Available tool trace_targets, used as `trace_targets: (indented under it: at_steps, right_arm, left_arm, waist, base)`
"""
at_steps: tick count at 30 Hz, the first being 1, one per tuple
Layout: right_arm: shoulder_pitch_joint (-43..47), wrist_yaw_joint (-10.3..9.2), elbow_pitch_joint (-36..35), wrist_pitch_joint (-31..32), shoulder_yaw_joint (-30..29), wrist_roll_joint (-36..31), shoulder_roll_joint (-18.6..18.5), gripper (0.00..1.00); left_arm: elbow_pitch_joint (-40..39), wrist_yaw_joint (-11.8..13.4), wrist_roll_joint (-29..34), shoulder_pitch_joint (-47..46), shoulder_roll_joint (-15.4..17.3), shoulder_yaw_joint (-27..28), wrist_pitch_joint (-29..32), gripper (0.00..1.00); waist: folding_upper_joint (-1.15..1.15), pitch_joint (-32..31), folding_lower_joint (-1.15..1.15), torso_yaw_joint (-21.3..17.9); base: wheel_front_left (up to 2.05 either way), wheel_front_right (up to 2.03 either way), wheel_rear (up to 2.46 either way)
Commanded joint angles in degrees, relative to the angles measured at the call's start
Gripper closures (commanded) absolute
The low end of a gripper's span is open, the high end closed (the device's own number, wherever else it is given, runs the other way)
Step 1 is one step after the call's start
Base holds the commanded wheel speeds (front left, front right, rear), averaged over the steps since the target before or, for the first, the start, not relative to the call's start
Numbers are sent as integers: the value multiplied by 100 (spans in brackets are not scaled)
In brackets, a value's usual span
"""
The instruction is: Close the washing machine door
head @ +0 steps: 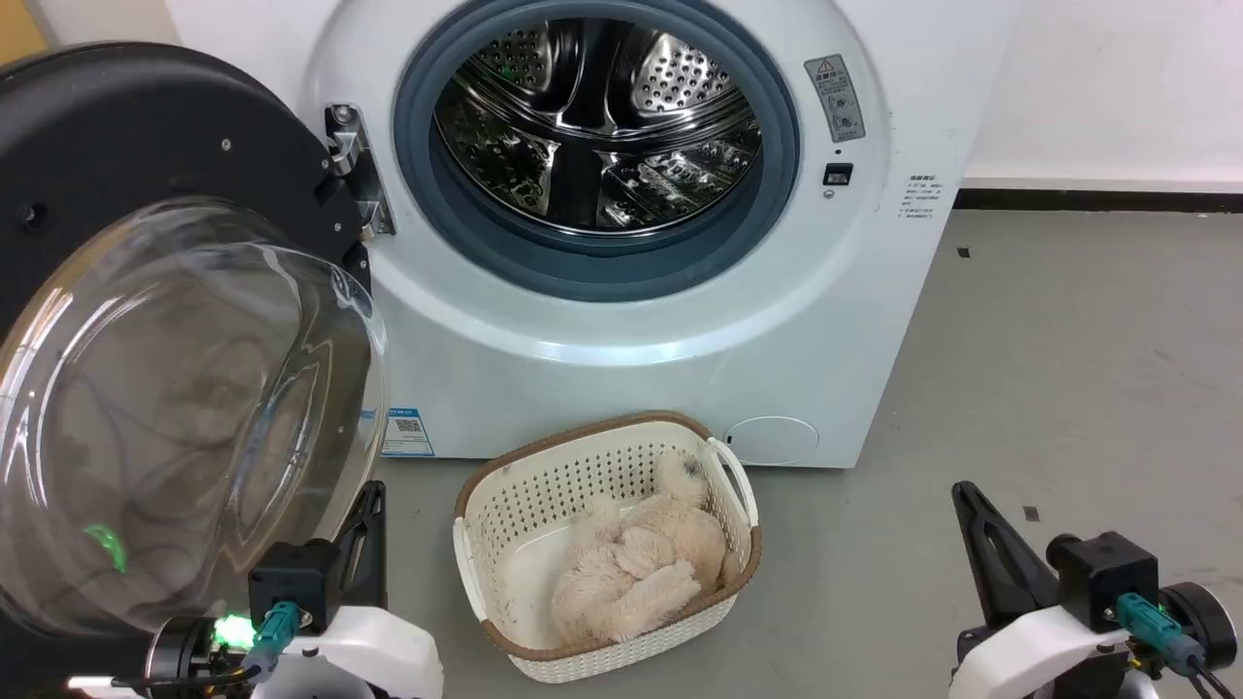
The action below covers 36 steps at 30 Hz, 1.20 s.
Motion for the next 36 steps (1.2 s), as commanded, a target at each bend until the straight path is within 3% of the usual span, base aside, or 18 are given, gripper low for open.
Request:
trace_targets:
  at_steps: [1,13,14,36]
  right_arm:
    - [-80,3,-25,4,-10,-44,25,100]
    - [-80,3,-25,4,-10,-44,25,100]
    - [0,0,0,-1,-1,1,0,0]
    - [21,1,4,-246,-15,230,3,0]
  left_arm:
    - [-24,12,16,-55,-4,5,2,100]
    - [-24,12,16,-55,-4,5,2,100]
    - [0,0,0,0,0,-1,-1,0]
    - [-21,81,-109,13,-1,-75,-248,0]
  waist:
    - [0,0,0,0]
    - [0,0,0,0]
    - [0,0,0,0]
    - [0,13,0,162]
  base:
    - [0,0,0]
    - [0,0,0]
    - [0,0,0]
    - [0,0,0]
